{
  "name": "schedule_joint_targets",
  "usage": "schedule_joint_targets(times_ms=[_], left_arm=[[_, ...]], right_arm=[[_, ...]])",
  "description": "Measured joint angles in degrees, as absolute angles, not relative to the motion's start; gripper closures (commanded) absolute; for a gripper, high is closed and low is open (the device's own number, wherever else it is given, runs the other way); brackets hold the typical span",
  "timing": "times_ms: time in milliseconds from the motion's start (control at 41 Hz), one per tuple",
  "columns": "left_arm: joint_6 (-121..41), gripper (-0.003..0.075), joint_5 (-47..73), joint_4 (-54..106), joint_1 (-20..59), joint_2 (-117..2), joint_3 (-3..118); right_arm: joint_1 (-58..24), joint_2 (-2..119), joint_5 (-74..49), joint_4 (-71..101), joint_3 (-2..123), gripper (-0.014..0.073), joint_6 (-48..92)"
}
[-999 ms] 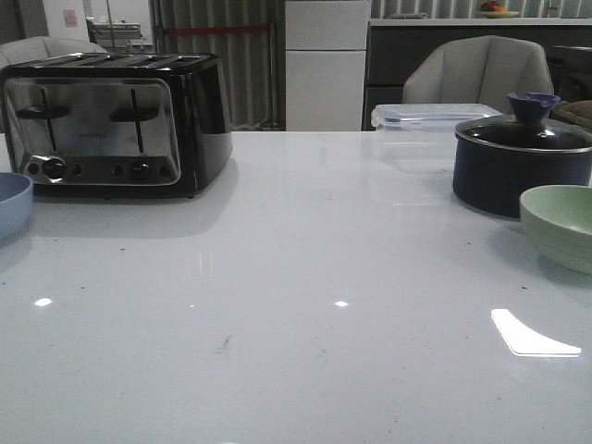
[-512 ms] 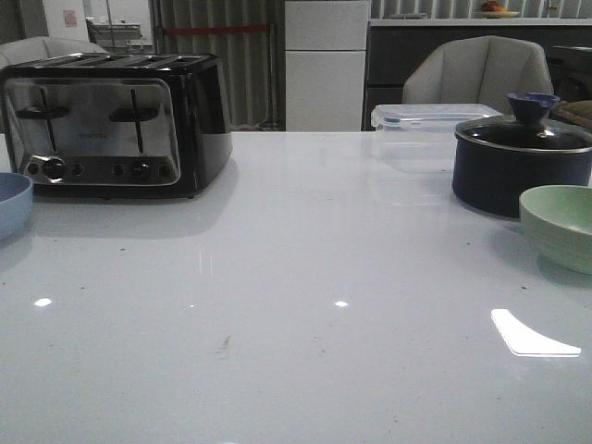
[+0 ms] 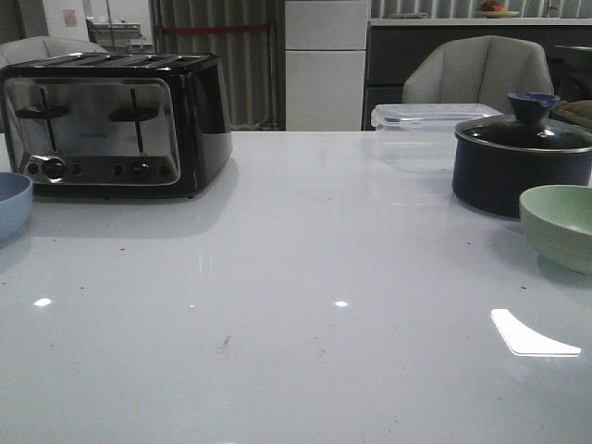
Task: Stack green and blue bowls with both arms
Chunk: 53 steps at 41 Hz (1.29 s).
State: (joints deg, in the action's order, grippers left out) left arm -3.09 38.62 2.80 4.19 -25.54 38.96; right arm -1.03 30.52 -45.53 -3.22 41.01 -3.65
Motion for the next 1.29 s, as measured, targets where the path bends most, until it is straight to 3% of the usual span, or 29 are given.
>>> schedule_joint_targets(times_ms=[365, 463, 560, 633, 707, 755, 1291], left_arm=[[-3.1, 0.0621, 41.8, 2.8, 4.2, -29.7, 36.5], [-3.1, 0.0597, 41.8, 2.8, 4.2, -30.0, 36.3], [-3.1, 0.0477, 41.8, 2.8, 4.2, -30.3, 36.3], [-3.1, 0.0316, 41.8, 2.8, 4.2, -30.3, 36.3], [-3.1, 0.019, 41.8, 2.8, 4.2, -30.3, 36.3], [-3.1, 0.0162, 41.8, 2.8, 4.2, -30.3, 36.3], [-3.1, 0.0157, 41.4, 2.8, 4.2, -30.3, 36.3]], right_arm=[[-1.0, 37.1, -49.6, -3.2, 41.0, 0.0554, -3.6], [-1.0, 37.6, -50.1, -3.2, 41.0, 0.0478, -3.6], [-1.0, 37.8, -50.4, -3.2, 41.0, 0.0291, -3.6], [-1.0, 37.8, -50.6, -3.2, 41.0, 0.0134, -3.6], [-1.0, 37.8, -50.6, -3.2, 41.0, 0.0033, -3.6], [-1.0, 37.8, -50.6, -3.2, 41.0, 0.0, -3.6], [-1.0, 37.8, -50.6, -3.2, 41.0, 0.0004, -3.6]])
